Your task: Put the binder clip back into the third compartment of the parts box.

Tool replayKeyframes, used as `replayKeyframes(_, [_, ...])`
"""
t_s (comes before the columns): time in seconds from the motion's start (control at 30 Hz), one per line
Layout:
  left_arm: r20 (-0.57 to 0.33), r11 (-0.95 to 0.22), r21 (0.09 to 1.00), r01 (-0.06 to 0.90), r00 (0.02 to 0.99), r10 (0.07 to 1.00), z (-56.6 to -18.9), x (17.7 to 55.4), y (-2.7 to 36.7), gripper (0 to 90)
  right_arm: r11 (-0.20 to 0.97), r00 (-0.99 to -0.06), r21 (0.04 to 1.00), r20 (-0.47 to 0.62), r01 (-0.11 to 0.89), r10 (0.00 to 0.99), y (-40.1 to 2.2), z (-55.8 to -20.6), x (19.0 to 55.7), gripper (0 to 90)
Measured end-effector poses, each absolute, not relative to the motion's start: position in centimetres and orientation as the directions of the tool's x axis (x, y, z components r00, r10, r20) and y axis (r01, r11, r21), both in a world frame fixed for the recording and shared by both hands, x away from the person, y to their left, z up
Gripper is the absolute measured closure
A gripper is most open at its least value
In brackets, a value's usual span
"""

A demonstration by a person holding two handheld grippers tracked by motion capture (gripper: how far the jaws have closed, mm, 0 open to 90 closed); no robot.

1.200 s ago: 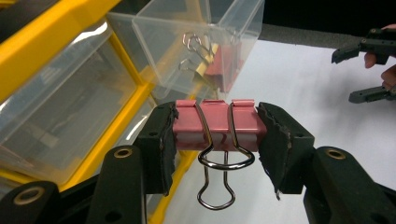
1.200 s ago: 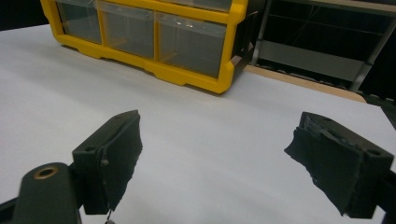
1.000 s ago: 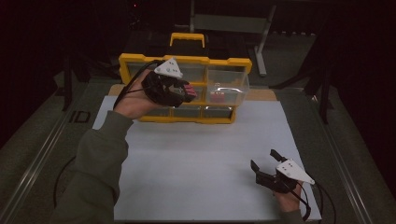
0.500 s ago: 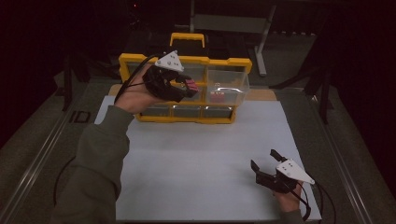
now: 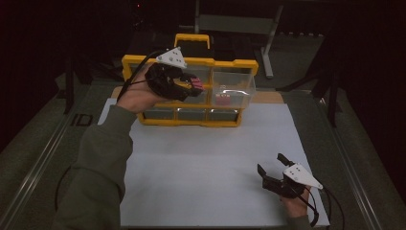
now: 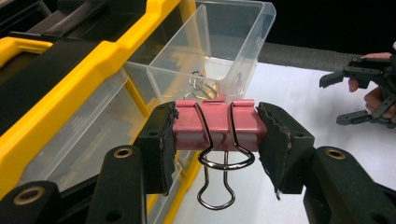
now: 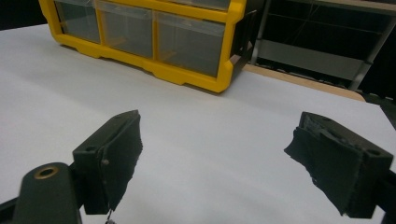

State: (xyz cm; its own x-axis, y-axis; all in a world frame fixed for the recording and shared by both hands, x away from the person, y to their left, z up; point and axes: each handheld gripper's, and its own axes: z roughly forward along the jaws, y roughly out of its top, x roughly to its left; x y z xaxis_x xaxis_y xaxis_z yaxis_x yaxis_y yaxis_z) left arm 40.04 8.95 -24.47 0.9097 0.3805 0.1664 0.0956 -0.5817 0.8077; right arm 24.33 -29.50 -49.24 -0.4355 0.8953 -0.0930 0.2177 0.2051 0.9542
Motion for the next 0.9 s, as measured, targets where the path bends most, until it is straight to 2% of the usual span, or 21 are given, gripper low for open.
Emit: replayKeyframes(0.9, [0.138,-0.551,0.829,0.094,0.921,0.364,-22.6,40.9,7.8,49.6,0.204,-0.436,0.954,-0.091,0.220,0.895,-29.5,-49.3,24.3,15.0])
